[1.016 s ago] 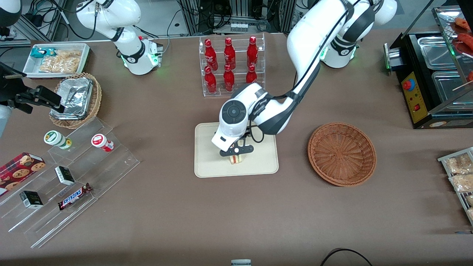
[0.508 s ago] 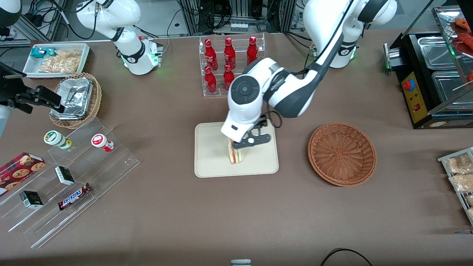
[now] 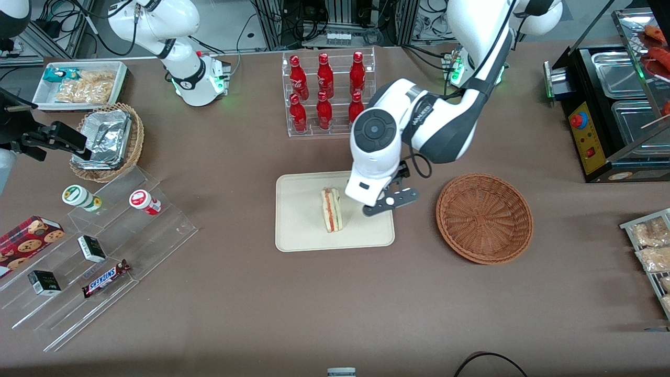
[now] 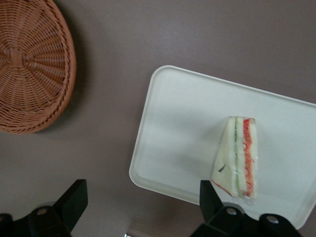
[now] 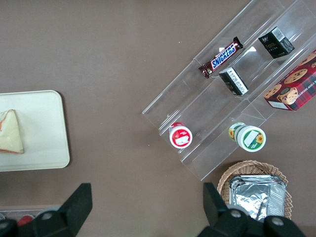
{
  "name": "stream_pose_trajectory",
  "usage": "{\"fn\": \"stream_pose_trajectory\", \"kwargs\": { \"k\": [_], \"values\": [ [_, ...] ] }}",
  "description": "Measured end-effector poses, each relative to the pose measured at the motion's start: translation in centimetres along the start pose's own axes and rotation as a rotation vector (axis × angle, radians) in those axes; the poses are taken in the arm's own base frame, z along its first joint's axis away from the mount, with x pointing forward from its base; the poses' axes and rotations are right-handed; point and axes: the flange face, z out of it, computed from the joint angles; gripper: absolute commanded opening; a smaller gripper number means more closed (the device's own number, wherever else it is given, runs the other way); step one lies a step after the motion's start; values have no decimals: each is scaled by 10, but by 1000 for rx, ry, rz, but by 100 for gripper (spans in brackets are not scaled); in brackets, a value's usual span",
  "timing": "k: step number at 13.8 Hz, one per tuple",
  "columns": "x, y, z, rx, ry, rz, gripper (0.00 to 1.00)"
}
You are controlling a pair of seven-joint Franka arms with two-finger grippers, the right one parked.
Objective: Place sandwich from basket to tray
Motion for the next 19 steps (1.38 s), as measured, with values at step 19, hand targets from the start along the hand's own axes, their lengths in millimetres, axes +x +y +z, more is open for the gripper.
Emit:
{"fn": "stream_pose_trajectory", "kwargs": {
  "k": [19],
  "values": [
    [85,-286,-80,-32,-109,250,100]
  ]
}}
